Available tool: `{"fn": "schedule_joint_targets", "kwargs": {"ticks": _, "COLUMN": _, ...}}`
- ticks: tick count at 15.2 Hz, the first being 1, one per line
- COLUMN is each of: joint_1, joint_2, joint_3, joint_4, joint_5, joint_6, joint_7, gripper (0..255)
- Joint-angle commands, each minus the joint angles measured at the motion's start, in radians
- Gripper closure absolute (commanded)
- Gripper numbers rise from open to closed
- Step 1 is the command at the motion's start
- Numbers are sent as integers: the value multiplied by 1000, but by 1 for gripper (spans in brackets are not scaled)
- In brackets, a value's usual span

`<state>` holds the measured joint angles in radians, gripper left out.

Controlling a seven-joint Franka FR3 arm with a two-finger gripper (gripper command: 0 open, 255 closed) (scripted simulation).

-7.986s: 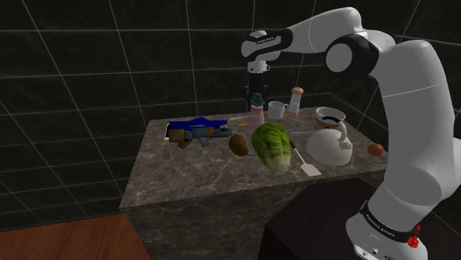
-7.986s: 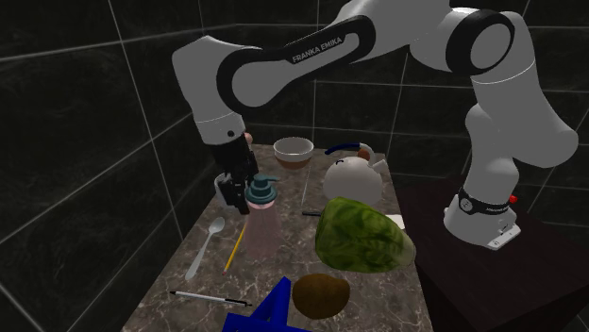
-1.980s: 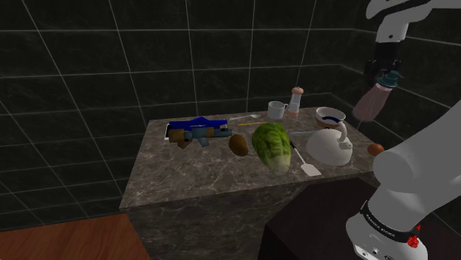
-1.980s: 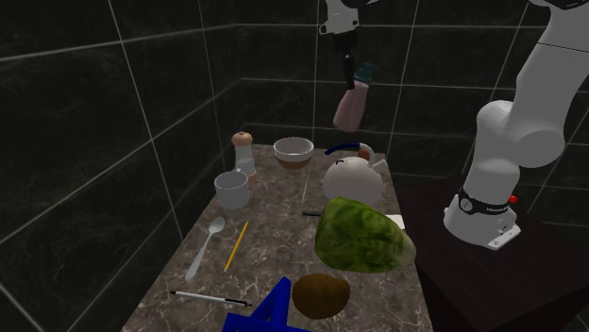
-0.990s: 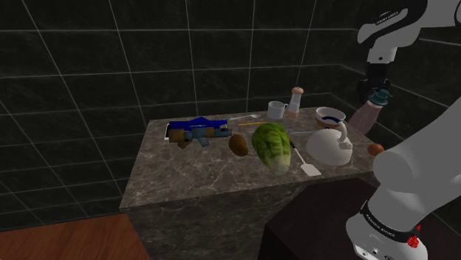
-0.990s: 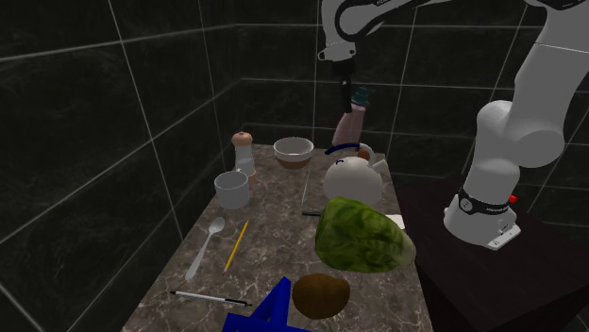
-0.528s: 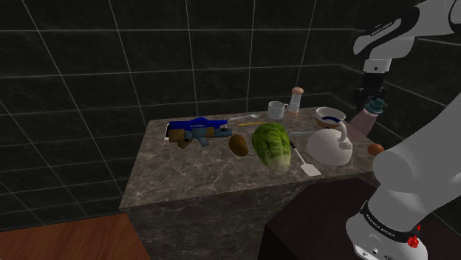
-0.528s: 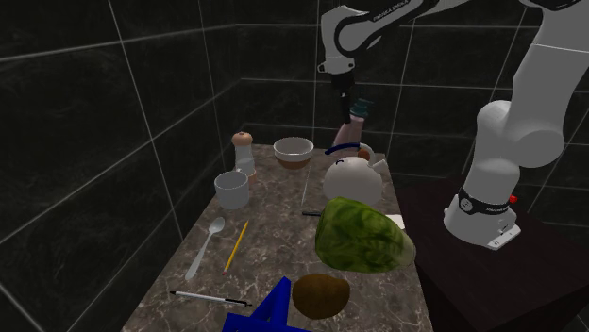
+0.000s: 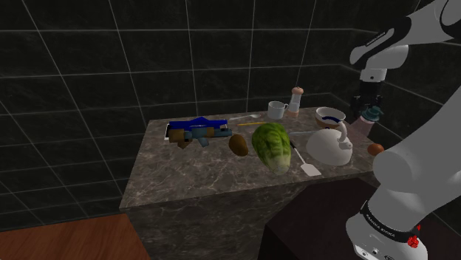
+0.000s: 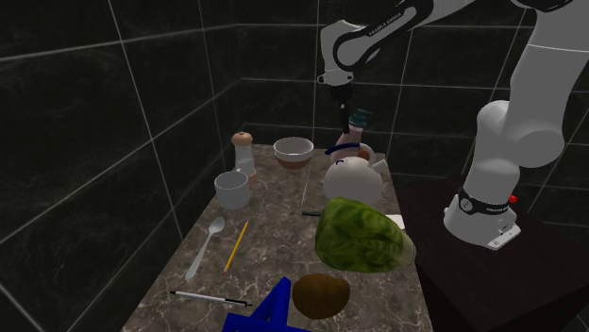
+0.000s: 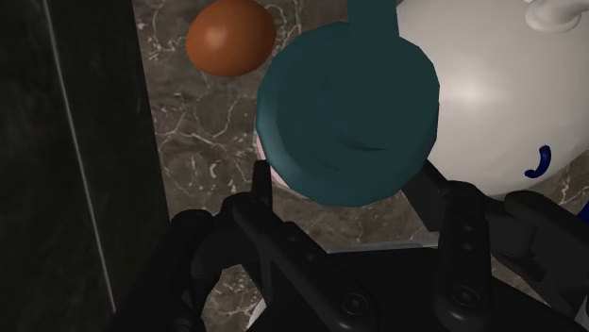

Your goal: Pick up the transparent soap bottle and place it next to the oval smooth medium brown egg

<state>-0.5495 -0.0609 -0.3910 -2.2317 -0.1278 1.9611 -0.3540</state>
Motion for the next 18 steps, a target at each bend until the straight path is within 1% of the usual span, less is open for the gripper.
{"fn": "schedule_joint_targets", "kwargs": {"ticks": 1, "joint_1": 0, "joint_2": 2, "joint_3": 0, "joint_4": -2, "joint_5": 1, "joint_6": 5, "joint_7": 0, "gripper": 255}}
{"fn": "schedule_joint_targets", "kwargs": {"ticks": 6, "joint_1": 0, "joint_2": 3, "joint_3": 0, "joint_4": -2, "joint_5": 1, "joint_6": 5, "joint_7": 0, "gripper": 255}}
{"fn": "schedule_joint_targets", "kwargs": {"ticks": 7, "joint_1": 0, "joint_2": 2, "joint_3": 0, "joint_4": -2, "joint_5": 1, "joint_6": 5, "joint_7": 0, "gripper": 0}}
{"fn": "schedule_joint_targets", "kwargs": {"ticks": 12, "joint_1": 0, "joint_2": 2, "joint_3": 0, "joint_4": -2, "joint_5": 1, "joint_6": 5, "joint_7": 0, "gripper": 0}}
{"fn": "schedule_joint_targets", "kwargs": {"ticks": 16, "joint_1": 7, "joint_2": -18, "joint_3": 9, "joint_4": 107, "joint_5": 3, "joint_6": -124, "joint_7": 2, "gripper": 0}}
{"fn": "schedule_joint_targets", "kwargs": {"ticks": 18, "joint_1": 7, "joint_2": -18, "joint_3": 9, "joint_4": 107, "joint_5": 3, "joint_6": -124, "joint_7": 2, "gripper": 0}}
